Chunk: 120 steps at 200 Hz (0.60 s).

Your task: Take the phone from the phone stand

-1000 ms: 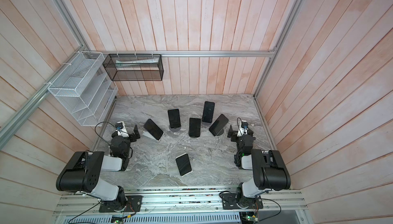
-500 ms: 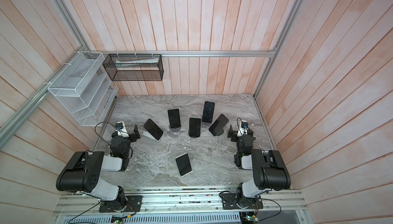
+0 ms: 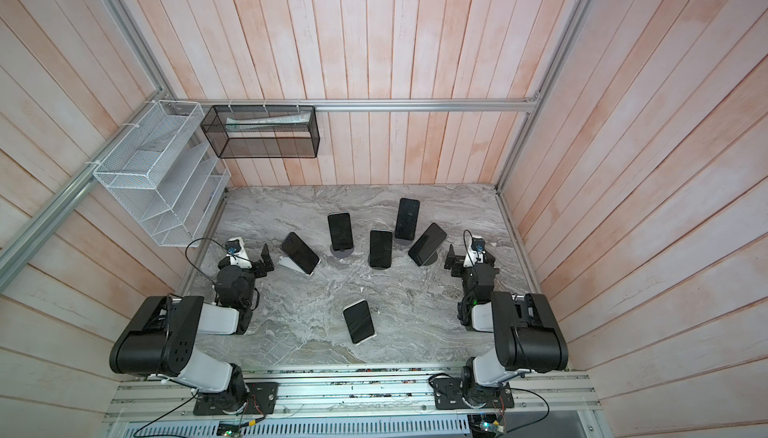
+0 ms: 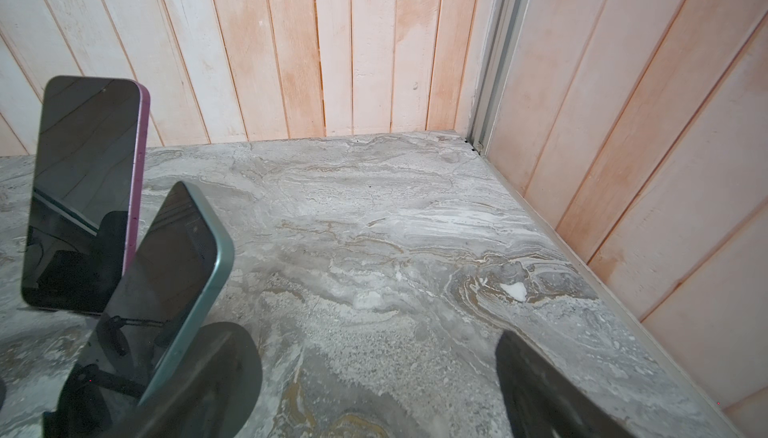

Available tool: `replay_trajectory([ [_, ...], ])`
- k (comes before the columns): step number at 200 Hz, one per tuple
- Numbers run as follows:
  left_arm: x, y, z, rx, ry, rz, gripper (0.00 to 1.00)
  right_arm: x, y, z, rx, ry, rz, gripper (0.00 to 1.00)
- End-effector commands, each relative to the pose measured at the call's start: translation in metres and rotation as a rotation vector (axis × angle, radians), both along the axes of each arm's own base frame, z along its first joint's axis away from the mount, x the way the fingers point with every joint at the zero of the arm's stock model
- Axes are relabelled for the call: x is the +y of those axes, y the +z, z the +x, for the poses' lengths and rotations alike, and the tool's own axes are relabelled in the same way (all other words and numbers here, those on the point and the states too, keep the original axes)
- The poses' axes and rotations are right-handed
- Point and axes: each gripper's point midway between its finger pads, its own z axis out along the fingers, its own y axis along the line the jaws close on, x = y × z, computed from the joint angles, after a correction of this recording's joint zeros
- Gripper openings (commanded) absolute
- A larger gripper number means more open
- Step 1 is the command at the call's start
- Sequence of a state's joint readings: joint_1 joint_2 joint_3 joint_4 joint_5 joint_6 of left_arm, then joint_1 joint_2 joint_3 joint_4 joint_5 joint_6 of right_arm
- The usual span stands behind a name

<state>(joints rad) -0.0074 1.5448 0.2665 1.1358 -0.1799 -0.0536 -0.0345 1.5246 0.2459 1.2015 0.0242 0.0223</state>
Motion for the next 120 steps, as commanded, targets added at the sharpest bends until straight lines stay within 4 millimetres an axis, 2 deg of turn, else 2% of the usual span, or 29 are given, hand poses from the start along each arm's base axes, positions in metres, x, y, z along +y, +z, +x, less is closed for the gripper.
replay_trajectory([
  [1,-0.001,0.004,0.003,-0.009,-0.003,0.000,1.00,0.000,0.000,0.001,0.004,0.004,-0.001,0.98],
  [54,-0.001,0.005,0.002,-0.012,-0.004,0.000,1.00,0.000,0.000,0.001,0.005,0.003,0.001,0.98],
  [75,0.005,0.009,-0.003,-0.013,0.030,-0.012,1.00,-0.003,0.002,0.000,-0.001,-0.015,-0.002,0.98],
  [90,0.003,0.020,-0.010,-0.074,0.020,-0.003,1.00,-0.017,0.010,-0.001,-0.024,-0.111,0.015,0.98],
  [104,0.015,0.027,-0.013,-0.057,0.090,-0.021,1.00,-0.026,0.019,-0.002,-0.036,-0.167,0.029,0.98],
  [120,0.016,0.045,-0.013,-0.058,0.098,-0.033,1.00,-0.027,0.028,-0.002,-0.017,-0.175,0.022,0.98],
])
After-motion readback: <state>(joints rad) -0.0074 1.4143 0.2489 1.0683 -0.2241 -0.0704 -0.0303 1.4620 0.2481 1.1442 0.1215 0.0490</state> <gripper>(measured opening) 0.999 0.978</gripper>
